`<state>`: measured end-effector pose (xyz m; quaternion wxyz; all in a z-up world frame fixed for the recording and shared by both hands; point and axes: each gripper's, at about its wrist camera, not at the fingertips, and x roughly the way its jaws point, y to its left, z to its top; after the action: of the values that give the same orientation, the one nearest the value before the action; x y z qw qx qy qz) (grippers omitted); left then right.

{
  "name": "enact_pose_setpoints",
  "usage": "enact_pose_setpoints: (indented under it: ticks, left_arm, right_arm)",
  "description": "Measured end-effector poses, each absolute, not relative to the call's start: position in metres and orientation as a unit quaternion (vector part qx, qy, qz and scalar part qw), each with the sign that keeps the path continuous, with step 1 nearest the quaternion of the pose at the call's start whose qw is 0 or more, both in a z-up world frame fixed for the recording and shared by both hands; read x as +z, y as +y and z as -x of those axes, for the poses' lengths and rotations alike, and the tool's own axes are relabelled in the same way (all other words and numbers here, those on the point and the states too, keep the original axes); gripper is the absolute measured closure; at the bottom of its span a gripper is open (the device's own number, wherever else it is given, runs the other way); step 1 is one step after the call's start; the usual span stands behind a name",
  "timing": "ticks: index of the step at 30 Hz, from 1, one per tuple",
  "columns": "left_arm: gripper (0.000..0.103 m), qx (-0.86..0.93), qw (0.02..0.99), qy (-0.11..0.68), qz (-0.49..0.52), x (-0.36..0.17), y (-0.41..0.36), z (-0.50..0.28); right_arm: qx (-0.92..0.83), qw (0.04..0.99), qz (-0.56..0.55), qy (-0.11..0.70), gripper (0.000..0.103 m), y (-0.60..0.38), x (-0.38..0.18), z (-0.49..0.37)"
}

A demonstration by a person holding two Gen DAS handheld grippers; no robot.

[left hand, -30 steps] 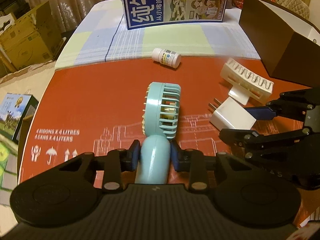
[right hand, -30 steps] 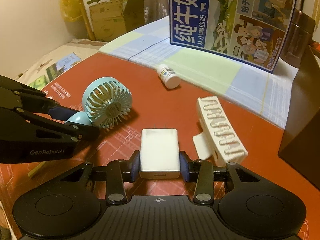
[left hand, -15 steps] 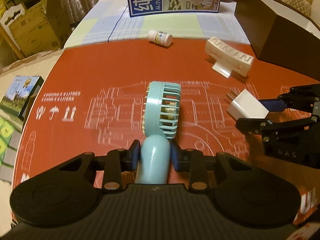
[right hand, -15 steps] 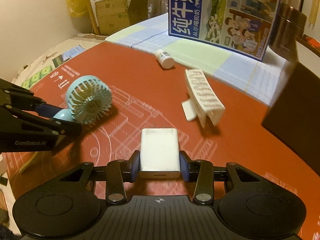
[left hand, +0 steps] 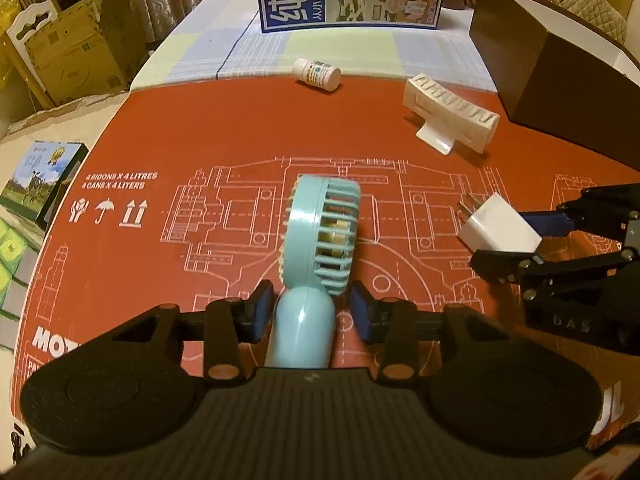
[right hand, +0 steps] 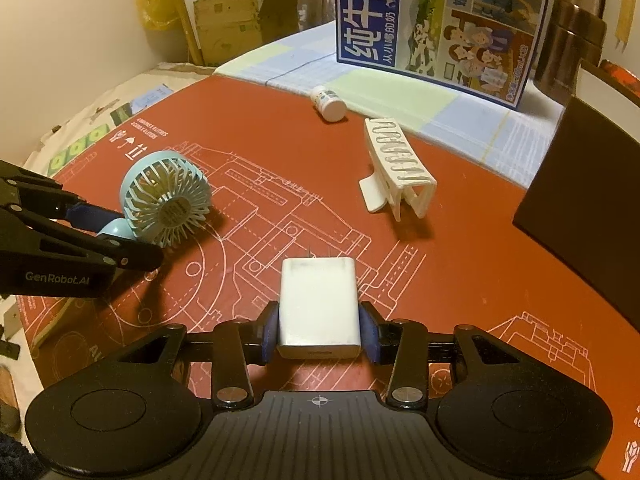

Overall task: Organize rigid objects
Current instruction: 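Lift the fan and charger block off the mat with both tools, then carry the fan and charger block with both tools over the brown box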

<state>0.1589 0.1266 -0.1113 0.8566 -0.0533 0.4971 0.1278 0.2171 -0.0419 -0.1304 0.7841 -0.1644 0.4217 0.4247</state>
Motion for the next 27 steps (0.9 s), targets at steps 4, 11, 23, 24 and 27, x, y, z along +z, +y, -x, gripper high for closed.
enact_pose_setpoints:
  ticks: [4,11,23,24,27]
  left_arm:
    - [0.066,0.128,0.858,0.494,0.053,-0.113,0.130,-0.165]
    - [0.067,0.122,0.864,0.486,0.052,-0.114,0.131,-0.170]
    - [0.071,0.116,0.862,0.492,0.046,-0.117,0.130,-0.171]
    - [0.071,0.115,0.862,0.492,0.046,-0.117,0.130,-0.171]
    - [0.071,0.116,0.860,0.494,0.048,-0.117,0.130,-0.172]
  right_arm:
    - [0.422,0.787,0.169,0.418,0.062,-0.039,-0.132,-0.218]
    - [0.416,0.789,0.173,0.417,0.063,-0.036,-0.133,-0.219]
    - [0.412,0.792,0.170,0.418,0.063,-0.035,-0.132,-0.218]
    - [0.412,0.792,0.170,0.418,0.065,-0.035,-0.132,-0.217]
    - [0.411,0.792,0.170,0.417,0.065,-0.035,-0.132,-0.217]
